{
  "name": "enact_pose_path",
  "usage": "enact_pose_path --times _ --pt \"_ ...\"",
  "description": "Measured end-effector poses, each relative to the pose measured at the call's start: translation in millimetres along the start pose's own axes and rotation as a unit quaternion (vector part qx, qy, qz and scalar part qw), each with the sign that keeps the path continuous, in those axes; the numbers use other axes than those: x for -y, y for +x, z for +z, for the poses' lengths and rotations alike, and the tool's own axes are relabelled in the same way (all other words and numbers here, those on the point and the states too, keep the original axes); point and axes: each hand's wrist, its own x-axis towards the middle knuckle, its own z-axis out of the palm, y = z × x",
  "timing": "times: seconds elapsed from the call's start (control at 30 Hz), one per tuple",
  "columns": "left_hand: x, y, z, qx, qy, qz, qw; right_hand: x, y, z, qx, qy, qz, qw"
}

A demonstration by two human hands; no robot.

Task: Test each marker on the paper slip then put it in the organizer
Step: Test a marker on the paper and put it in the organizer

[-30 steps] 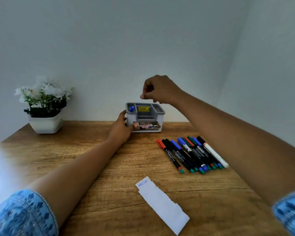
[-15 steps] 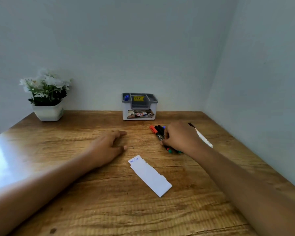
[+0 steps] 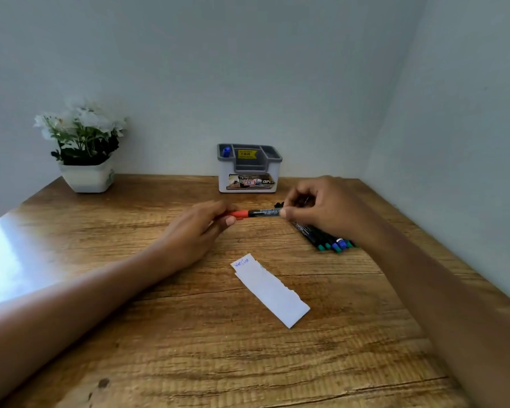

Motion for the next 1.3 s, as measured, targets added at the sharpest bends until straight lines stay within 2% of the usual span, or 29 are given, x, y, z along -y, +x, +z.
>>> enact_pose_path --times 0.07,0.13,0.17,0.2,0.27,0.33,0.47,0.67,0.8,0.87,0.97,1.03,1.2,1.3 --pt "-3 0 -1 -0.020 -0.055 -0.017 0.998 -4 2 -5 -0.020 0.177 0.023 0.984" --pt "-10 -1 -4 -0.037 -0.180 -0.037 0.982 -6 4 -1 -0.019 0.383 0.046 0.922" --pt "-15 -2 -6 -0.038 -0.238 -0.040 0.970 -4 3 5 -0.015 0.443 0.052 0.895" --pt "-20 -3 -7 -0.037 -0.276 -0.036 0.960 -1 3 12 -0.009 0.465 0.055 0.884" --pt "-29 -6 -9 -0.031 -0.308 -0.027 0.950 7 2 26 0.004 0.465 0.047 0.884" --pt "-34 -9 -11 -0.032 -0.322 -0.034 0.946 13 1 33 -0.018 0.463 0.042 0.885" --pt "-39 -10 -16 -0.054 -0.284 -0.054 0.956 17 2 37 -0.074 0.478 0.058 0.873" --pt "-46 -16 -17 -0.089 -0.226 -0.054 0.969 23 -1 45 -0.101 0.498 0.092 0.857" --pt "-47 -15 -19 -0.082 -0.256 -0.073 0.961 24 -2 49 -0.122 0.493 0.088 0.857" --pt "-47 -15 -19 -0.058 -0.328 -0.102 0.937 24 -2 51 -0.129 0.490 0.083 0.858" --pt "-50 -15 -18 -0.010 -0.457 -0.156 0.876 24 -2 52 -0.136 0.492 0.069 0.857" --pt "-50 -14 -19 0.010 -0.479 -0.167 0.861 24 -2 50 -0.138 0.492 0.062 0.858" --pt "-50 -13 -21 0.028 -0.491 -0.175 0.853 24 -1 53 -0.141 0.499 0.064 0.853" --pt "-50 -12 -24 0.076 -0.547 -0.191 0.811 23 -2 49 -0.147 0.517 0.037 0.842"
